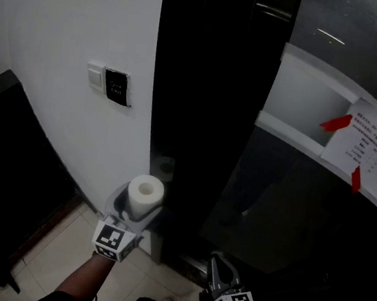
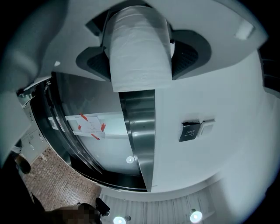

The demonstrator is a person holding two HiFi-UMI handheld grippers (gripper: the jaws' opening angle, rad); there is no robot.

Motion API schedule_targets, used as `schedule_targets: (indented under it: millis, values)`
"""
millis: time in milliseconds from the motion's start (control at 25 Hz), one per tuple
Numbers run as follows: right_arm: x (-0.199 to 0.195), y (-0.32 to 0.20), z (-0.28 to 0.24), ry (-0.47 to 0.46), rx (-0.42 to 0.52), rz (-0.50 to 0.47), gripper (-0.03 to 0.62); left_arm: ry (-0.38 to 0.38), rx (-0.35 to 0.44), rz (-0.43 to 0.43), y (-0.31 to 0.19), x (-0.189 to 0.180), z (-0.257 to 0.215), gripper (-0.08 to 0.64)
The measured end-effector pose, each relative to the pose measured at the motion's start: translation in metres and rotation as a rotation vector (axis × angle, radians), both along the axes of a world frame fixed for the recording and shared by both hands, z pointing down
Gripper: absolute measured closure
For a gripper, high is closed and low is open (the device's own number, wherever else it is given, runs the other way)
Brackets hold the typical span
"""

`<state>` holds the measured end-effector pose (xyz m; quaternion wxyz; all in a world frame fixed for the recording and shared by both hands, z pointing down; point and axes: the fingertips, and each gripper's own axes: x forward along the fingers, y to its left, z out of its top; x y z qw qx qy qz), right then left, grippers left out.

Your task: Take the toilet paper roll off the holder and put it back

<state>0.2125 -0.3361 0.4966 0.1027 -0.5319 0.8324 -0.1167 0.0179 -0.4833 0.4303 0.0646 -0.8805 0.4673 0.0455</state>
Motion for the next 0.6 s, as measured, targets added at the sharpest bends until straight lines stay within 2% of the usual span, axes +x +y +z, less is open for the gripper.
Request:
schedule_targets:
  millis: [240, 440, 600]
  values:
    - [-0.007, 0.0, -0.003, 0.006, 0.002, -0.013, 0.578, -0.003, -0.025, 0.028, 0.005, -0.002, 0.001, 0.133]
    - [-0.021, 0.004, -0.008, 0.02, 0.011, -0.035, 0.578, 0.064, -0.021, 0.037, 0.021, -0.019, -0.008, 0.132]
    - [-0.04, 0.012, -0.012, 0.038, 0.014, -0.057, 0.578, 0.073, -0.052, 0.055, 0.042, -0.033, -0.005, 0.132]
